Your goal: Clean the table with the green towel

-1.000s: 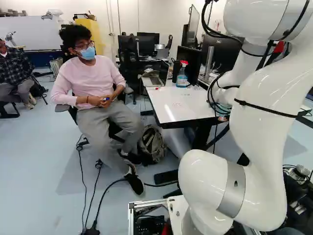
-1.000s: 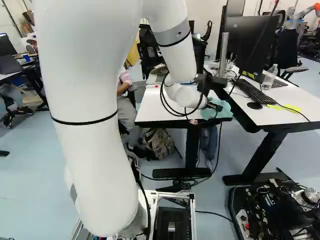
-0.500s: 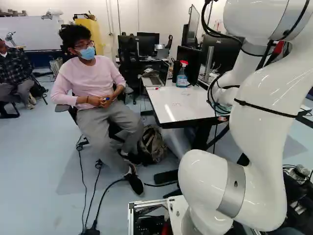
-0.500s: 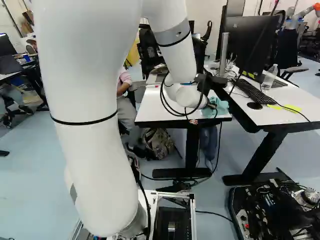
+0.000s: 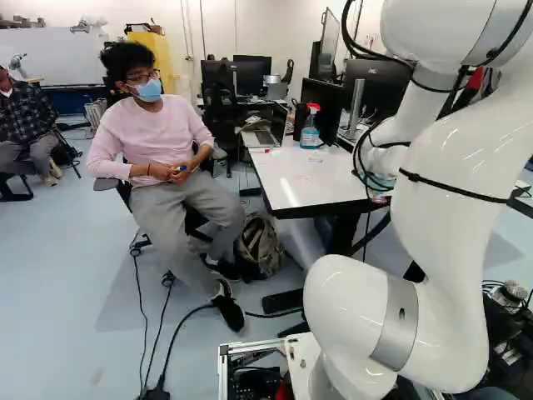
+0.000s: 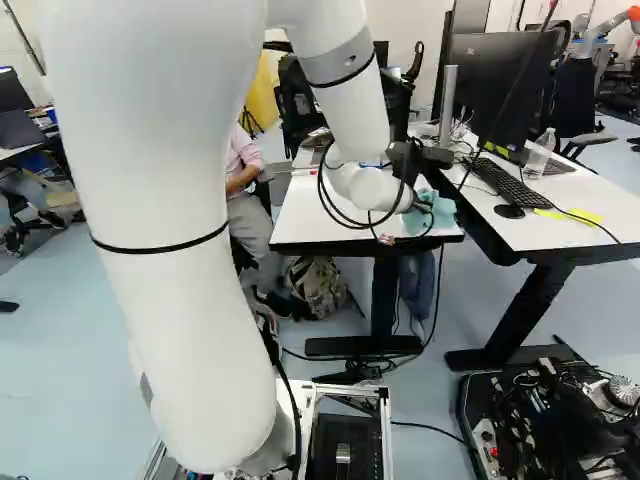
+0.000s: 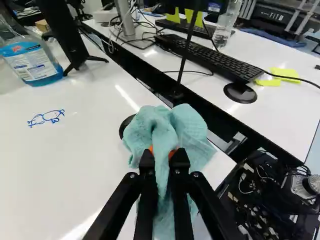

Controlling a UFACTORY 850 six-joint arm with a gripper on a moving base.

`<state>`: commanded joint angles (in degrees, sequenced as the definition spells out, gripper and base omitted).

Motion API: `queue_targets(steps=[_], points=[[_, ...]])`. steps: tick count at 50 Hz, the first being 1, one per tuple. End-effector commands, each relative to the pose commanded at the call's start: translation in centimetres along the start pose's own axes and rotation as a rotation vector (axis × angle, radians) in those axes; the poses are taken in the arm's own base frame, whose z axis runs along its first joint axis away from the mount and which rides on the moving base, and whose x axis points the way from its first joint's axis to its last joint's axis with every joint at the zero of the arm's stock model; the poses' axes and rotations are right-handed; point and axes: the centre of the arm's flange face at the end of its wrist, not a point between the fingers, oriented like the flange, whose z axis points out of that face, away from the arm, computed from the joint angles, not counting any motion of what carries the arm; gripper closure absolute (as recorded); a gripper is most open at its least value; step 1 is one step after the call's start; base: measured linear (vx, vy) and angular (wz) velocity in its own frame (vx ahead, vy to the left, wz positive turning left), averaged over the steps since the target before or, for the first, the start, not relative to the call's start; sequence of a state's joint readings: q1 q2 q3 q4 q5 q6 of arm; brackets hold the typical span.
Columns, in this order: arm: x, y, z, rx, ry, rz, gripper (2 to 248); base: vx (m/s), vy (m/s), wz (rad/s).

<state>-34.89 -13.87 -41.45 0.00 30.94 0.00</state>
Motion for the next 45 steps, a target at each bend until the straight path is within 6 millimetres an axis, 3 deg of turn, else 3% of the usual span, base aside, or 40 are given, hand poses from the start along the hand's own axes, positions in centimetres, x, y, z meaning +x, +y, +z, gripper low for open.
queue_targets(steps=[13,45], points=[[1.6,-2.0,-0.1,0.033,0.032,-0.02,213,0.0,0.0,0.0],[3.7,-5.8,3.9,0.091,0.053,-0.052,213,0.0,0.0,0.0]])
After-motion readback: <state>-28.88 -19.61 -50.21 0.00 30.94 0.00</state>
